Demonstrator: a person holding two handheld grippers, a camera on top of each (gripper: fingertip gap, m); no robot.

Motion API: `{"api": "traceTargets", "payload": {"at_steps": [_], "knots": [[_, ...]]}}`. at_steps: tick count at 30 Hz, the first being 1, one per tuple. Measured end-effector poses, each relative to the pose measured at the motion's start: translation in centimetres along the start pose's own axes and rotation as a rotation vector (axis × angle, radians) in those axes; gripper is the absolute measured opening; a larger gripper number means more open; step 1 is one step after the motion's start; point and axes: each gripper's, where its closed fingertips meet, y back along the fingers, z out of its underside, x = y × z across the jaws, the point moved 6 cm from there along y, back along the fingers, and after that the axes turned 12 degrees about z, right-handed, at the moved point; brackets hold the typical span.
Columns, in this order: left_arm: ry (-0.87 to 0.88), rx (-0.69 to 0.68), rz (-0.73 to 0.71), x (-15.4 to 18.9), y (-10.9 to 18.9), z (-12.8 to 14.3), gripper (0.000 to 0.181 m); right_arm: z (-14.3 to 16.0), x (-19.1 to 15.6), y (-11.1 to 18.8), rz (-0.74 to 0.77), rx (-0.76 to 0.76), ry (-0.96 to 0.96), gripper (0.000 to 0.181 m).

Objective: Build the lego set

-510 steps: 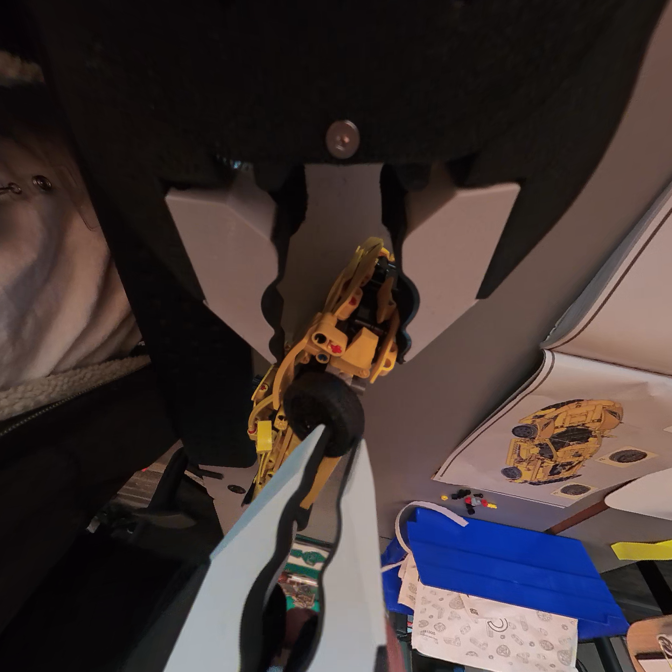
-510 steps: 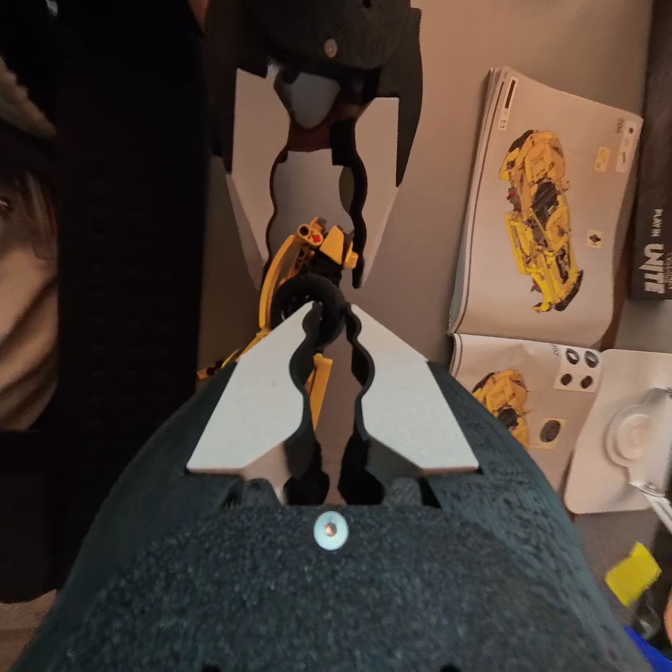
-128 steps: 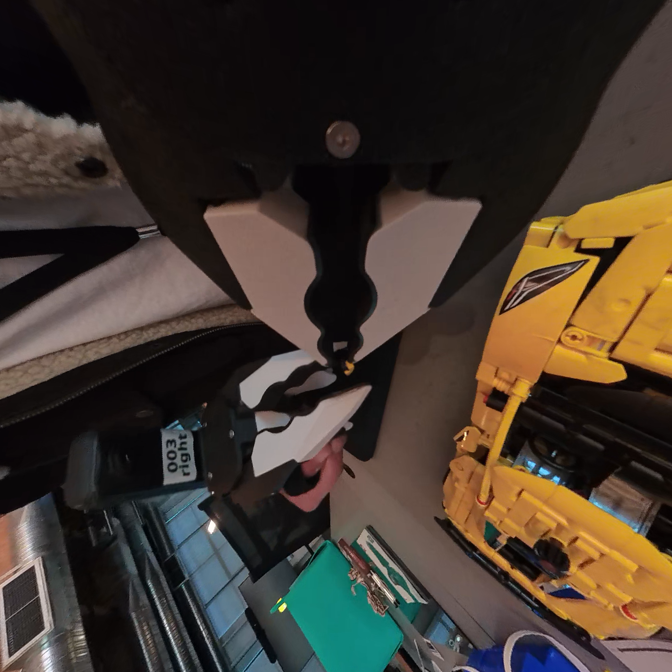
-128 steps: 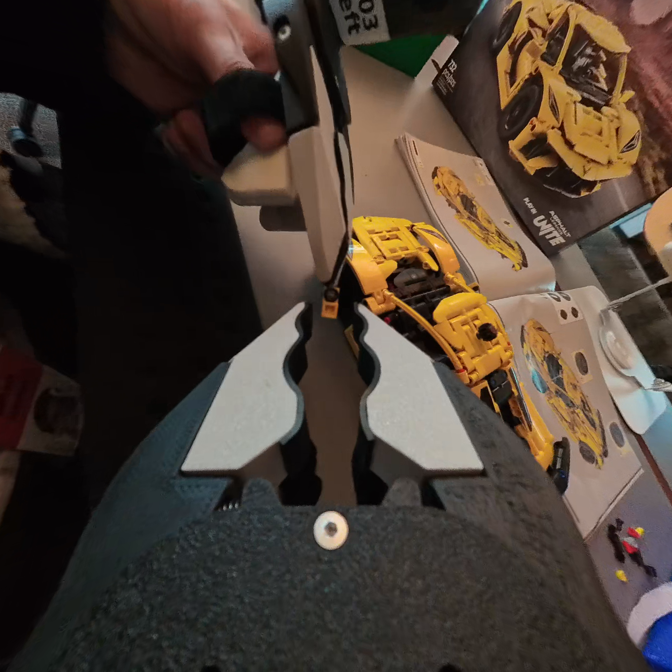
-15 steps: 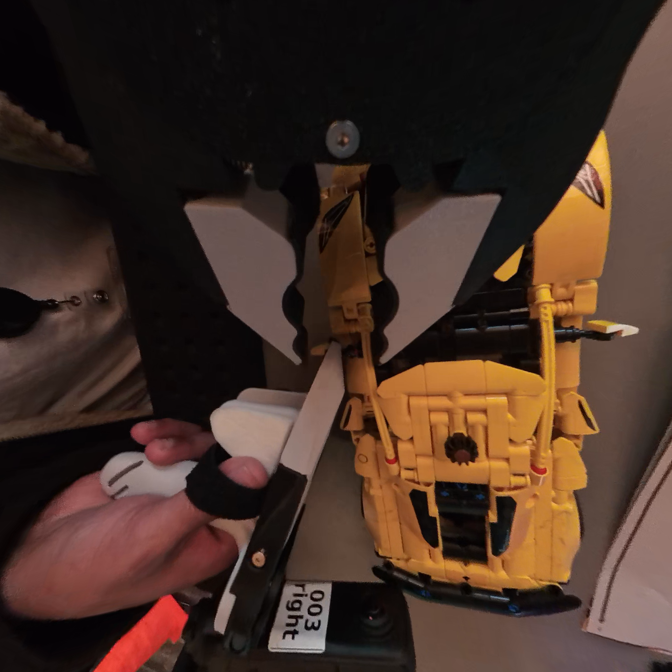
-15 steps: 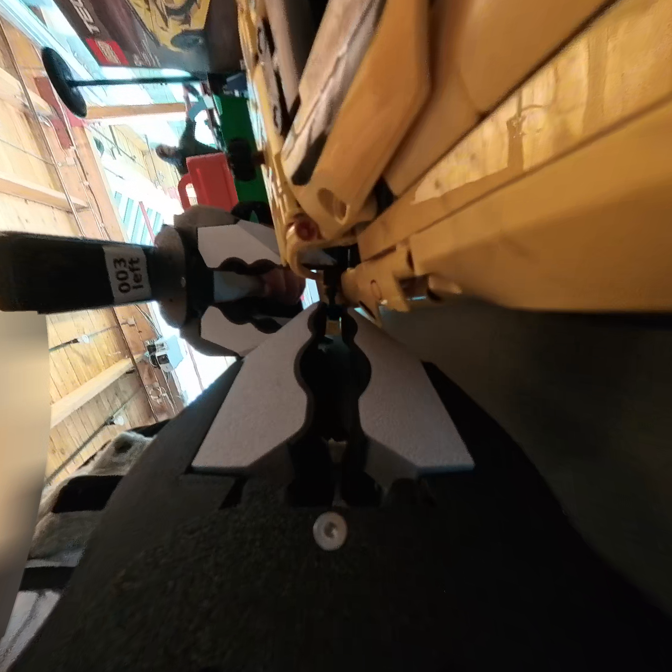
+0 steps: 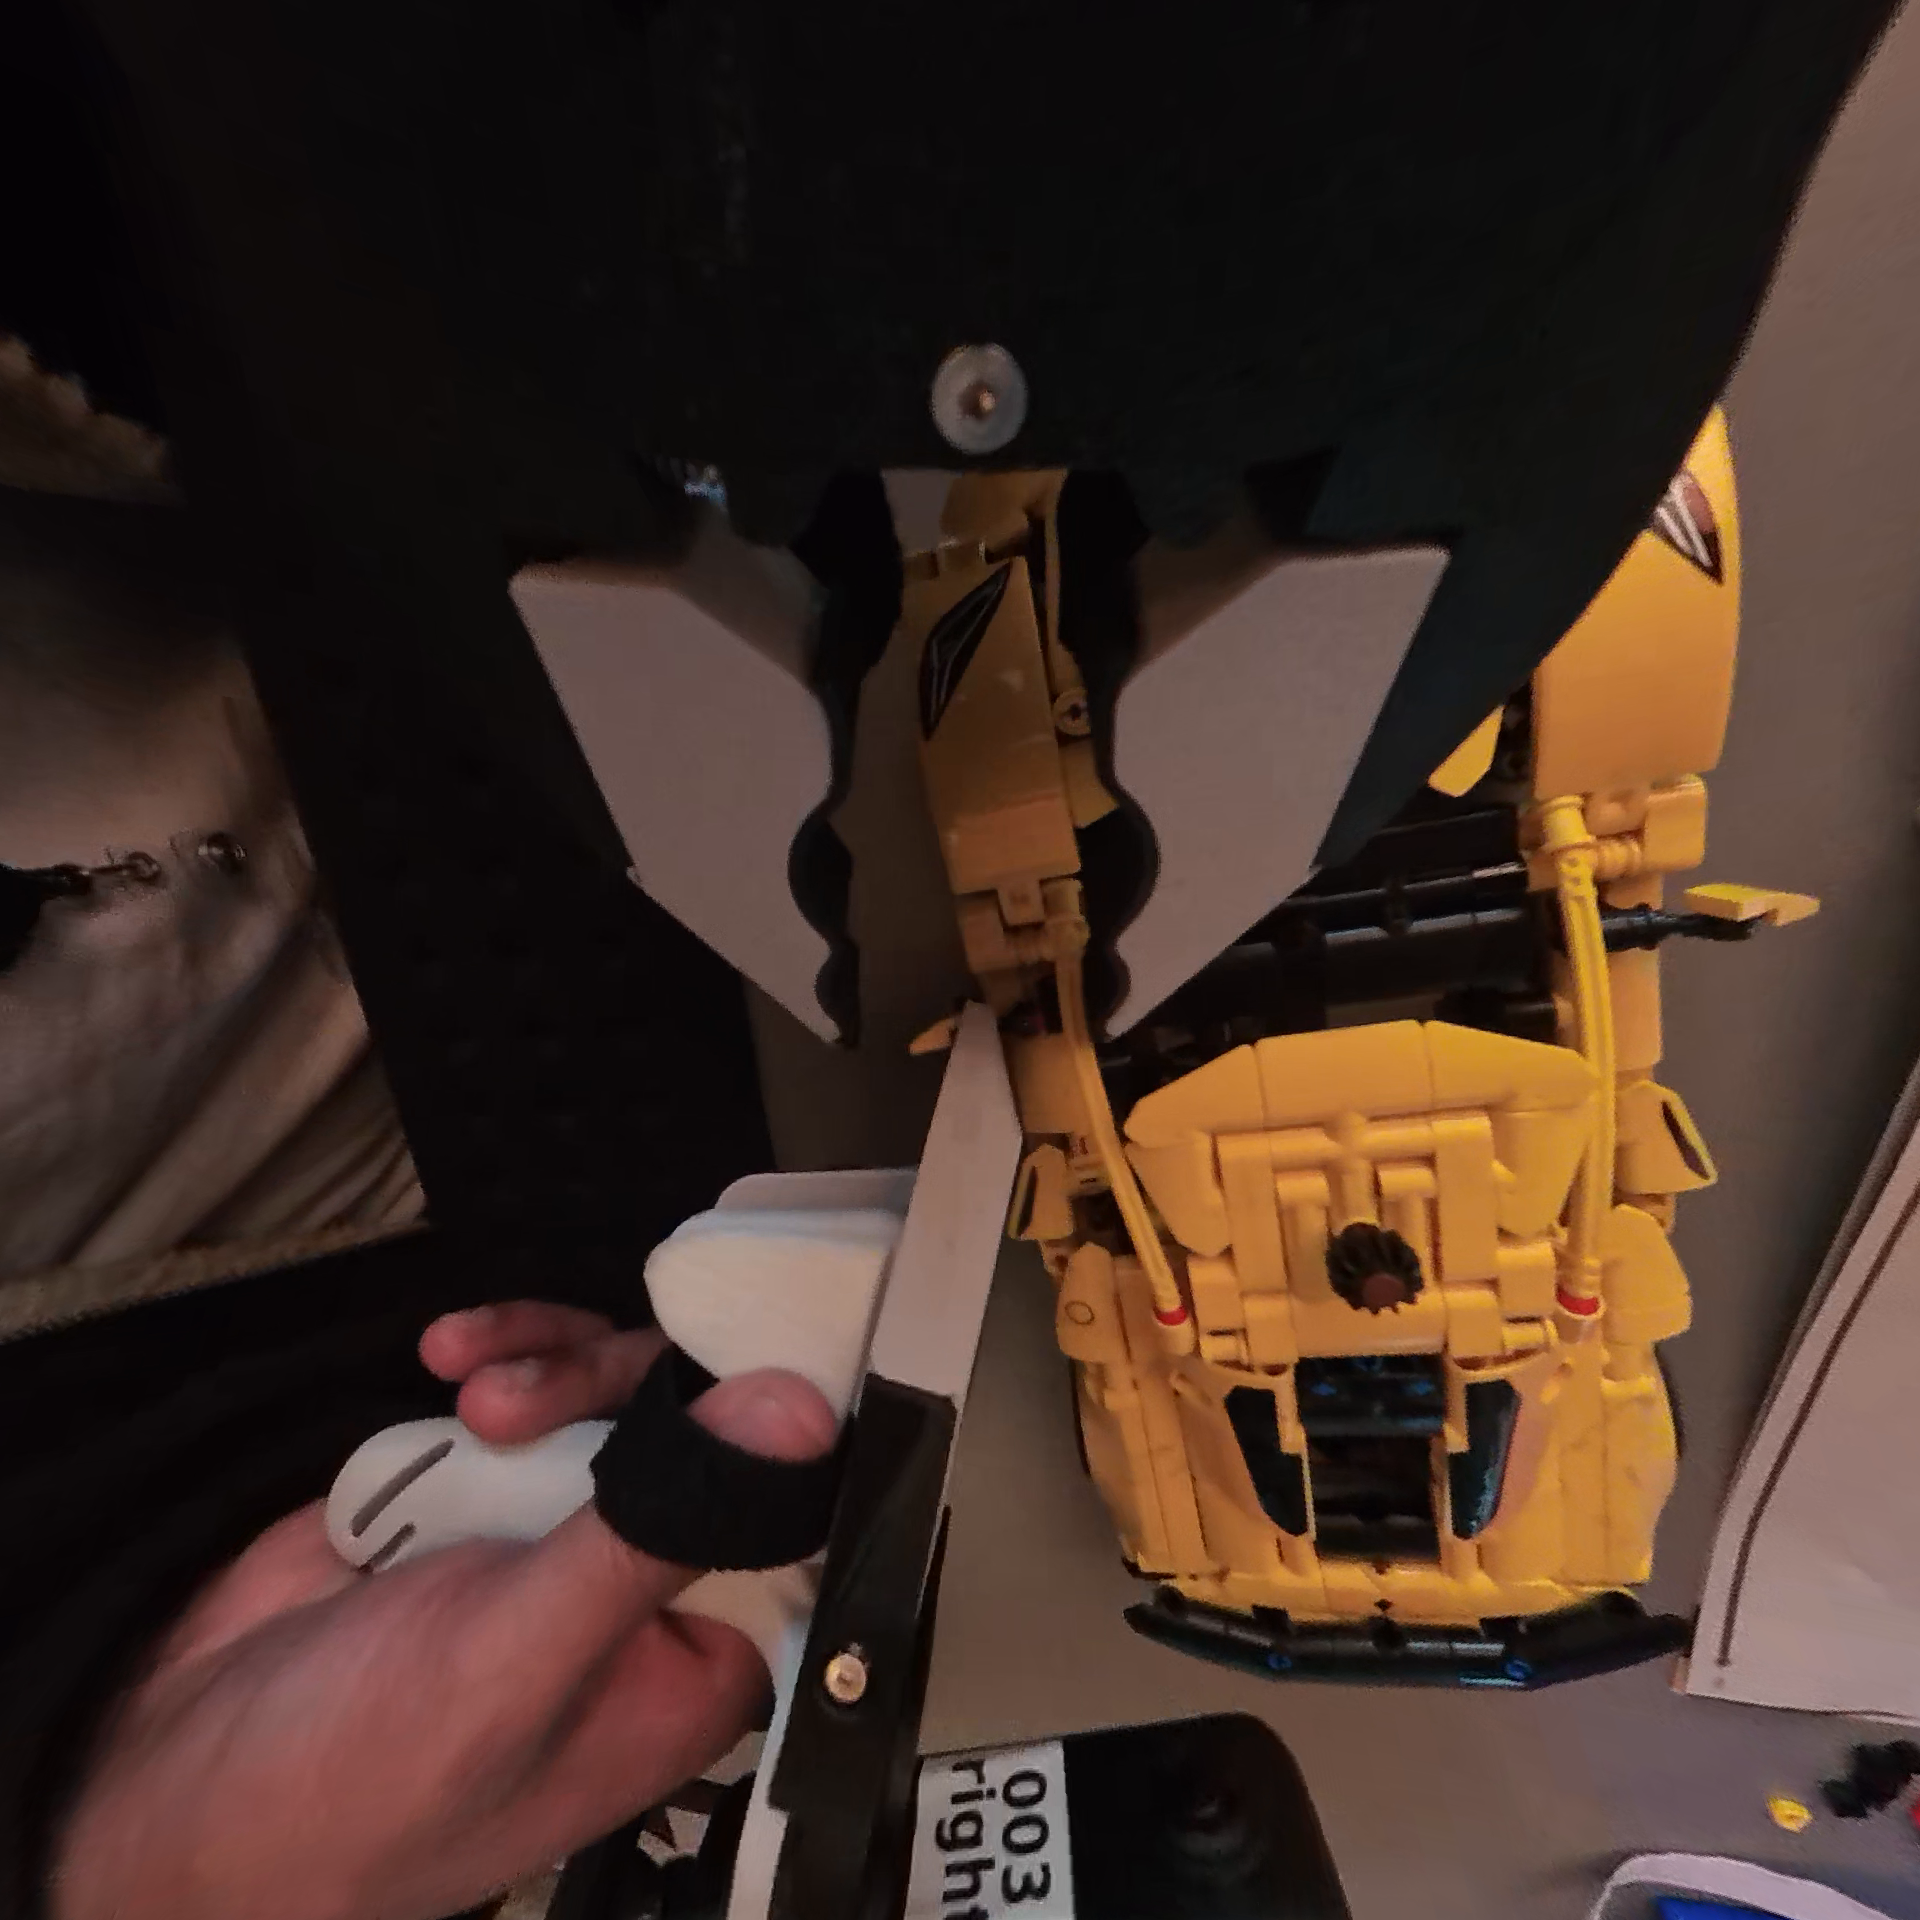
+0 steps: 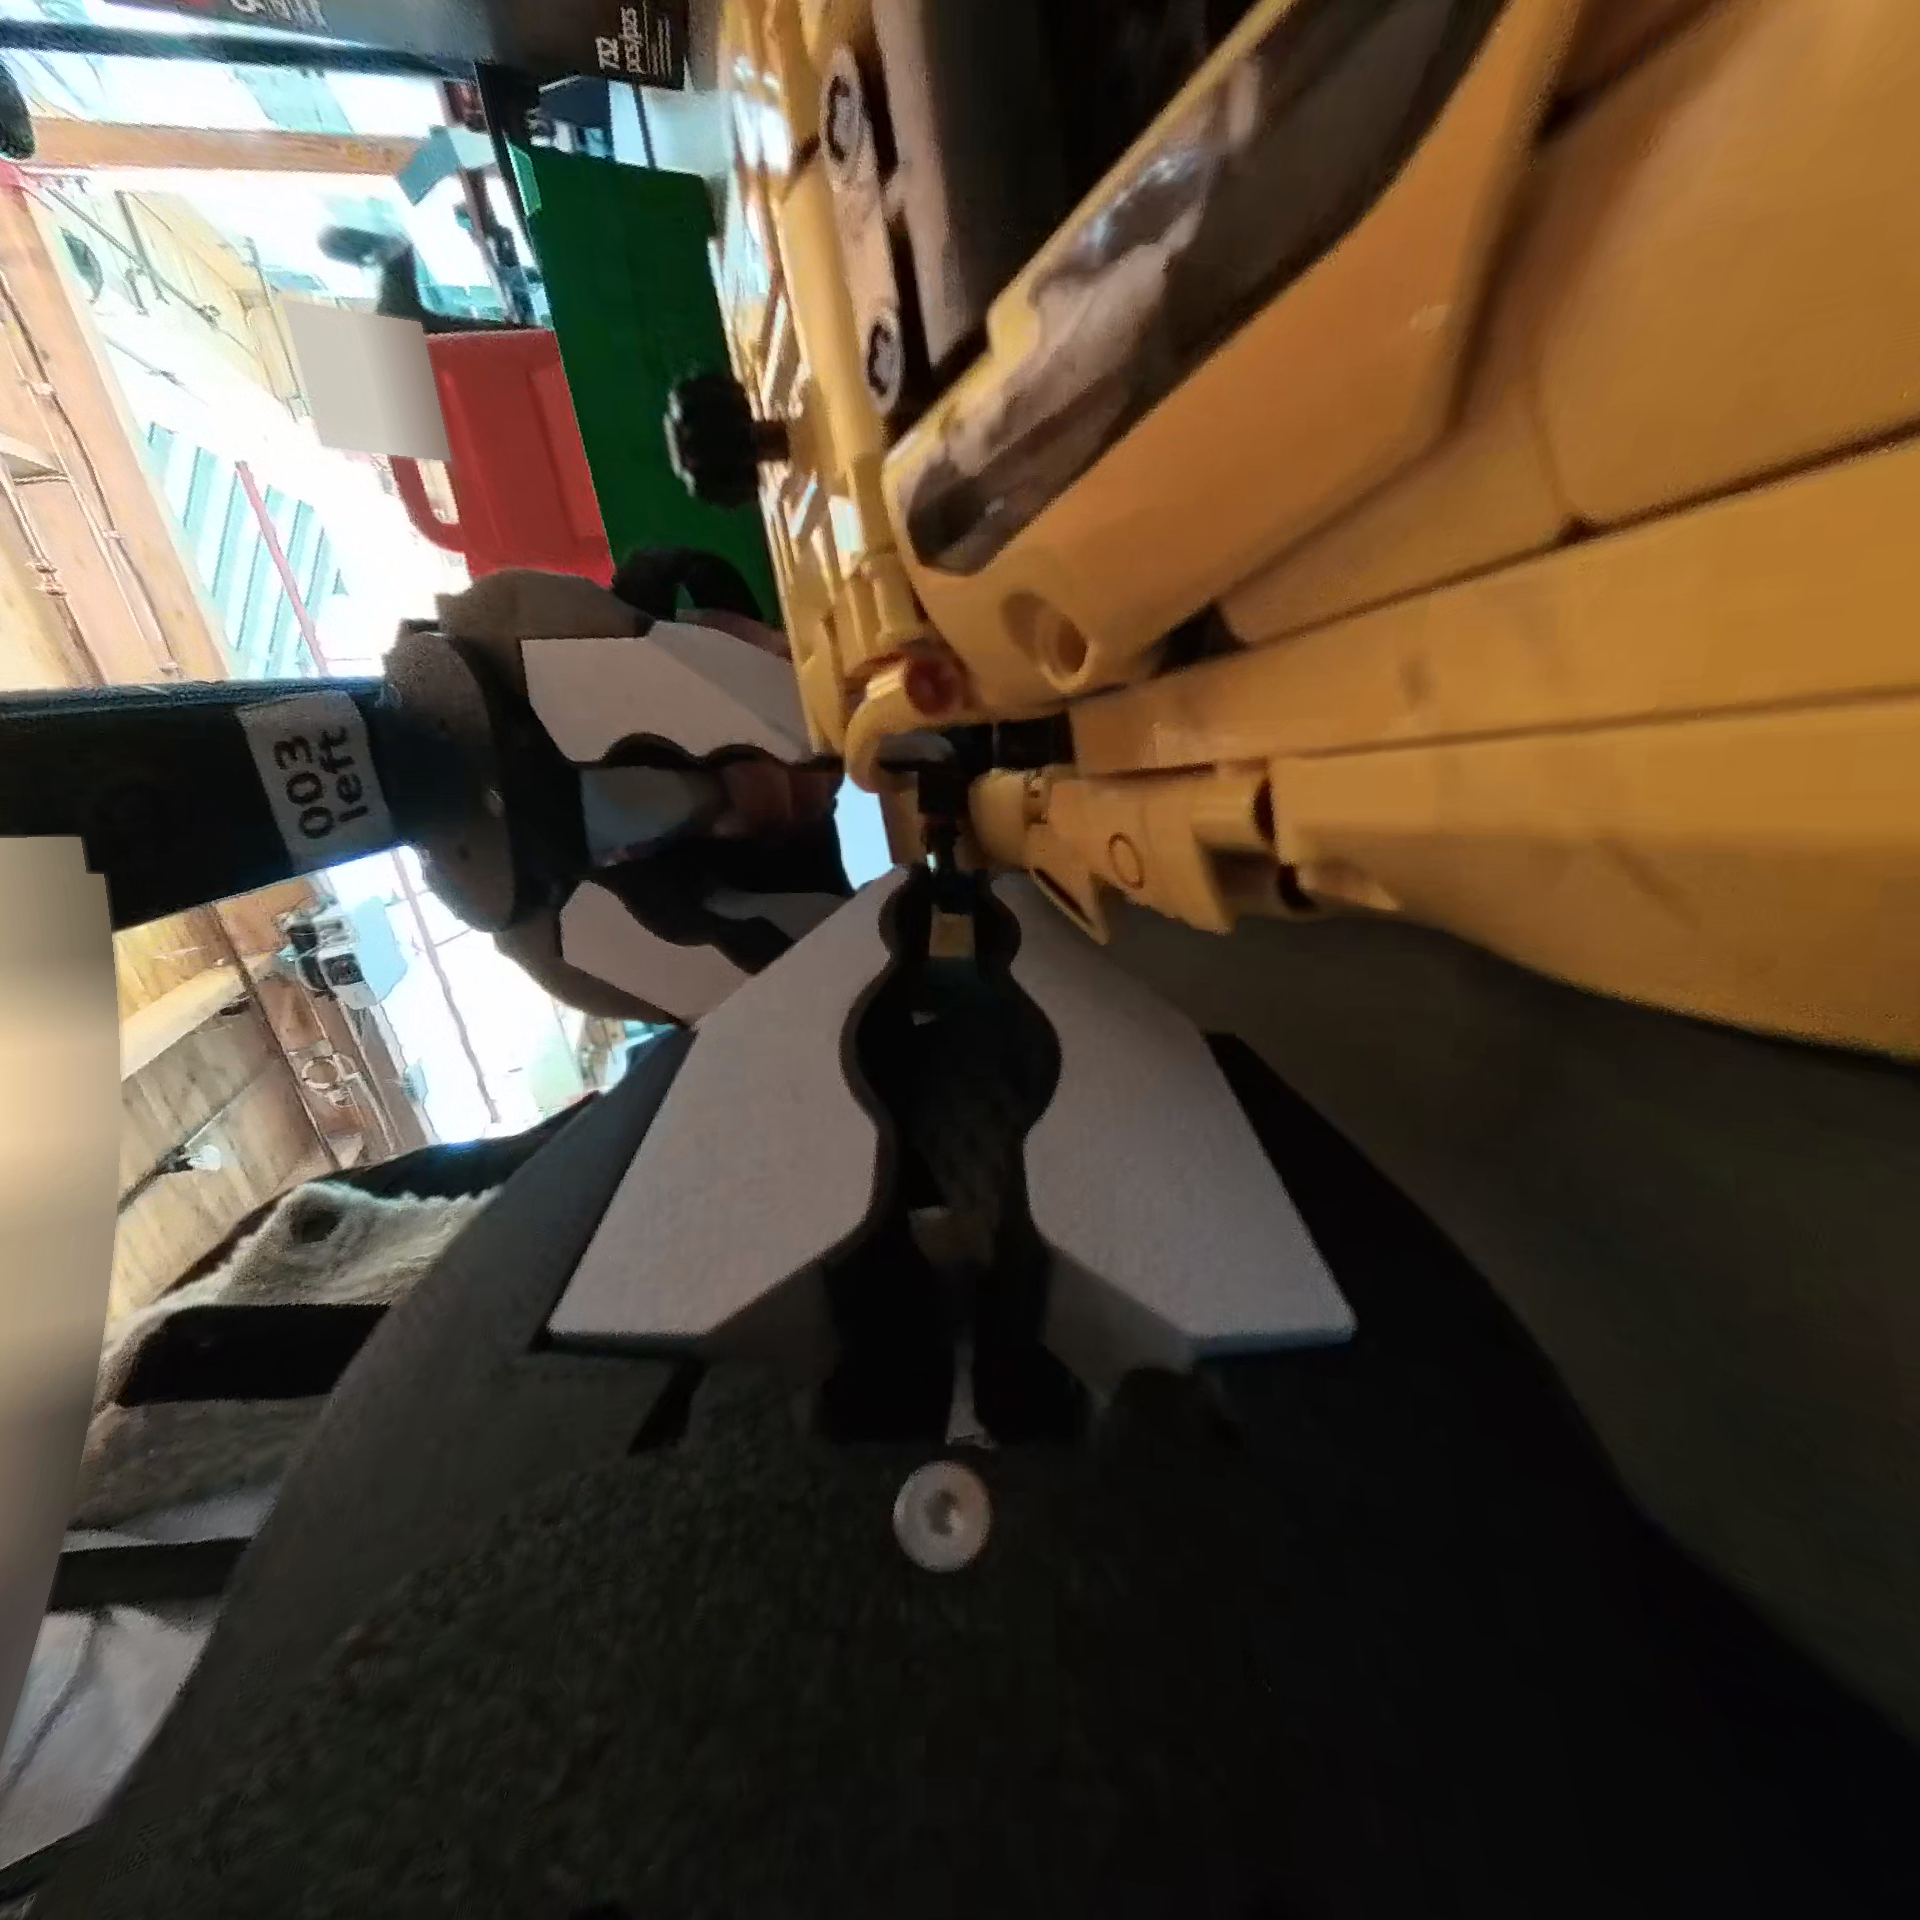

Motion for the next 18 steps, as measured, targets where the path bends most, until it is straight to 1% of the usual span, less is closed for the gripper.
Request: {"api": "traceTargets", "payload": {"at_steps": [5, 7, 8, 18], "knots": [[-0.043, -0.007, -0.071, 0.13, -0.42, -0.01, 0.044, -0.15, 0.12, 0.01, -0.013, -0.013, -0.011, 0.007], [-0.075, -0.016, -0.131, 0.01, -0.54, 0.06, 0.036, -0.17, 0.20, 0.06, -0.022, -0.017, -0.019, 0.007], [-0.087, -0.017, -0.140, 0.04, -0.59, 0.08, 0.036, -0.16, 0.25, 0.05, -0.025, -0.017, -0.021, 0.007], [-0.074, -0.009, -0.112, -0.02, -0.45, 0.08, 0.036, -0.15, 0.29, 0.02, -0.049, -0.031, -0.025, 0.007]]}}
